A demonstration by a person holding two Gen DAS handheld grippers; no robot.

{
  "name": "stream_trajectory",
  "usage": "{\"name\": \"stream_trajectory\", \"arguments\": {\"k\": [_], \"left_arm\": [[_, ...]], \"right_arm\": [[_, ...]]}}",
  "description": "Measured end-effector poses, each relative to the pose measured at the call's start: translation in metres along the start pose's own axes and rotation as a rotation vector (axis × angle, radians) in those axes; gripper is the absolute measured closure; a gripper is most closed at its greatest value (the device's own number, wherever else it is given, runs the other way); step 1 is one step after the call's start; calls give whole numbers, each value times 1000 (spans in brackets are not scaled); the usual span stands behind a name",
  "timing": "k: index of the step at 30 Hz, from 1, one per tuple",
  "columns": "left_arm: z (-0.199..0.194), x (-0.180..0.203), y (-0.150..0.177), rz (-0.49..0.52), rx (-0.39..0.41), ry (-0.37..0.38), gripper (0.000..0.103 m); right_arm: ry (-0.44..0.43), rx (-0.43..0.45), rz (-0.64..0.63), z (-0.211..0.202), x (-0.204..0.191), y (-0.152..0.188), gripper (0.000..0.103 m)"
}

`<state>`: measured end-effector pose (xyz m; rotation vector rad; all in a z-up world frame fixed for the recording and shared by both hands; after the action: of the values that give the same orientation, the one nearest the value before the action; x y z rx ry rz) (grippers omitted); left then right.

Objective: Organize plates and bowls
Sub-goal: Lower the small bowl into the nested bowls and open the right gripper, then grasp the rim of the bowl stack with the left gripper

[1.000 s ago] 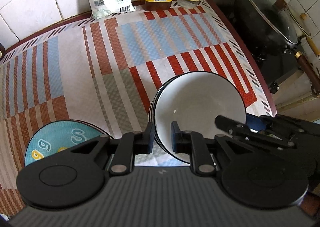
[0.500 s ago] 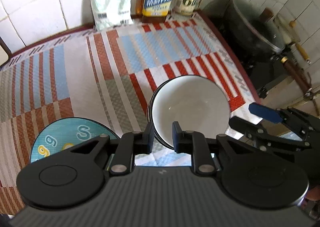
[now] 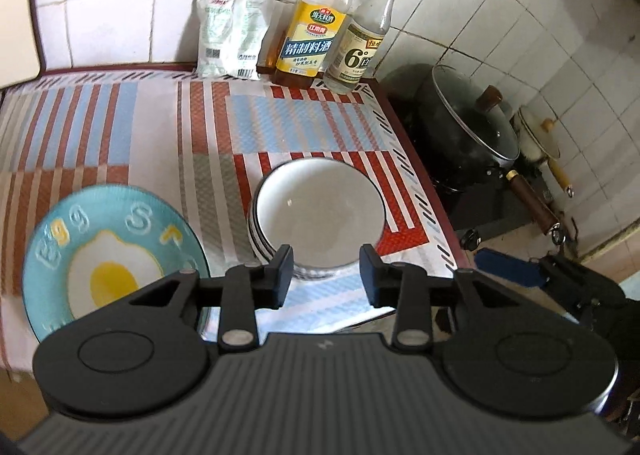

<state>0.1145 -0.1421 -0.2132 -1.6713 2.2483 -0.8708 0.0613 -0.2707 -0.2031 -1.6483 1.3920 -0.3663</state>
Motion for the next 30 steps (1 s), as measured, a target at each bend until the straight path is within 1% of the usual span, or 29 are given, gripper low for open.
{"name": "stream_trajectory", "arguments": {"k": [3, 4, 5, 6, 7, 8, 9, 10, 13, 15, 18, 21, 23, 24, 27, 28, 30], "left_arm": [[-4, 4, 13, -25, 20, -6, 62], [-5, 4, 16, -30, 30, -11, 62], [-5, 5, 19, -40, 42, -17, 61], [-5, 5, 21, -49, 54, -14, 57], [-4, 5, 23, -57, 64, -8, 55], [-3, 6, 24, -69, 87, 3, 51], [-1, 6, 25, -77, 107, 7, 47], [1, 5, 27, -87, 128, 7, 45], [12, 1, 32, -118, 160, 5, 37], [22, -3, 37, -153, 145, 3, 33], [39, -11, 42, -185, 137, -15, 32], [57, -20, 43, -254, 105, 4, 32], [66, -23, 42, -275, 98, 15, 32], [71, -22, 41, -271, 81, 23, 33], [84, -24, 37, -295, 40, 38, 34], [89, -26, 35, -305, 22, 36, 34], [98, -29, 33, -304, -12, 26, 34]], "right_arm": [[-33, 0, 7, -2, -3, 9, 29], [-39, 0, 0, -2, -4, 12, 28], [-41, -2, -10, -2, -5, 15, 24], [-39, -2, -20, -2, -5, 19, 20], [-37, 1, -32, -1, -5, 23, 12], [-36, 12, -45, 0, -5, 26, 8], [-33, 24, -56, 1, -4, 30, 7], [-26, 34, -64, 3, -2, 35, 5], [10, 36, -97, 18, 6, 53, 4], [44, 34, -110, 30, 13, 62, 4], [66, 56, -108, 50, 22, 72, 4], [93, 87, -74, 73, 32, 78, 4], [109, 109, -41, 86, 39, 80, 4], [115, 126, -25, 91, 42, 81, 4], [73, 153, 12, 104, 43, 83, 4], [68, 151, 15, 109, 44, 83, 4], [85, 137, 6, 118, 45, 82, 4]]}}
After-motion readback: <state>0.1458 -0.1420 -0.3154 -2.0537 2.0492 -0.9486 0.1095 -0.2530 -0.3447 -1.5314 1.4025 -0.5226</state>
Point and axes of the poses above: each gripper's, at about its wrist camera, not at the fingertips, and z roughly the way its jaws point, x to its right, y to its underside, the point moved 9 cm from there along z, roughly the way its jaws point, and after that the axes turned 15 degrees about -y, right-handed, at the moved point
